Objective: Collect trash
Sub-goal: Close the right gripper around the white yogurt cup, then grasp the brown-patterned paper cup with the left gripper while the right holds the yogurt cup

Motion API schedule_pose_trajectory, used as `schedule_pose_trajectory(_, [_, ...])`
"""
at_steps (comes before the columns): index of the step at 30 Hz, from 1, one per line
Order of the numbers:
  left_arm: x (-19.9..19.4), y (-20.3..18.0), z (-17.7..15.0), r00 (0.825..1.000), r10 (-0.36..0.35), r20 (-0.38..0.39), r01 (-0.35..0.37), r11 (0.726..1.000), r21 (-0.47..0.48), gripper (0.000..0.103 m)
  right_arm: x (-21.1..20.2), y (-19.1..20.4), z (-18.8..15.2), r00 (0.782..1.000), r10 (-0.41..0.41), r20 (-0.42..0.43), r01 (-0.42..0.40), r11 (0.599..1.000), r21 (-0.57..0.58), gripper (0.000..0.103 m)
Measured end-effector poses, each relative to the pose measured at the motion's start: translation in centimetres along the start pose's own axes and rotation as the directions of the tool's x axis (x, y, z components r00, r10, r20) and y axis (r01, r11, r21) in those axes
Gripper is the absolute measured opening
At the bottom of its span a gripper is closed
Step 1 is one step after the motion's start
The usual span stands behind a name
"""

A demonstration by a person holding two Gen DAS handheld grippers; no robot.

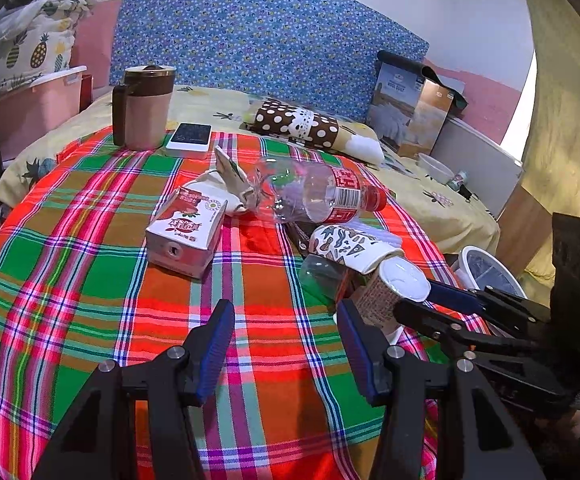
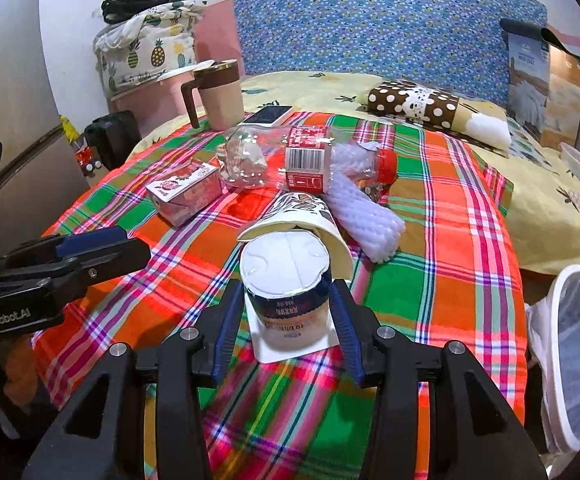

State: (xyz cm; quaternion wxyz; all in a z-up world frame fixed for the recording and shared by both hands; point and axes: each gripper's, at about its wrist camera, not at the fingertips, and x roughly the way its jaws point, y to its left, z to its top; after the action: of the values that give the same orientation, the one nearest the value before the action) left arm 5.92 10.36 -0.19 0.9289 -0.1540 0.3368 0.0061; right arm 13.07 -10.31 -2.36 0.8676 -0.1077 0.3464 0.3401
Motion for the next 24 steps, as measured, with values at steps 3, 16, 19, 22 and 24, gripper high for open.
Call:
schedule_pose_trajectory(3, [0.2, 0.0, 0.1, 1.0, -0.006, -0.003, 0.006, 1.0, 0.0, 0.054, 0.3, 0.2, 0.2, 1.0, 0.004, -0.003, -0.004, 1.0, -0.012, 0.052])
schedule_pose_trajectory(16, [0.6, -0.4, 0.6, 1.0, -0.029, -0.012, 0.029, 1.0, 0.005, 0.054, 0.2, -0.6, 0.2, 1.0, 0.018, -0.01, -0.018, 1.0, 0.017, 0.052])
schedule_pose_trajectory(19, [0.9, -1.1, 0.7, 0.999, -0.042, -0.014, 0.042, 0.999, 0.011, 0.054, -0.5, -1.2, -0.2, 1.0, 0.003, -0.011, -0.002, 1.0, 0.031, 0.052])
schedule_pose_trajectory(22, [1.5, -2.2, 0.9, 0.998, -0.057, -0.018, 0.057, 0.998, 0.032, 0.054, -1.2, -2.0, -0.7, 1.0, -0.012, -0.01, 0.013, 0.999, 0.053, 0.052])
schedule_pose_trajectory(24, [2.2, -3.0, 1.1, 0.998, -0.066, -0.023, 0.067, 0.997, 0.046, 0.054, -1.8, -2.8, -1.1, 1.0, -0.027, -0.008, 0.027, 0.997, 0.074, 0.052])
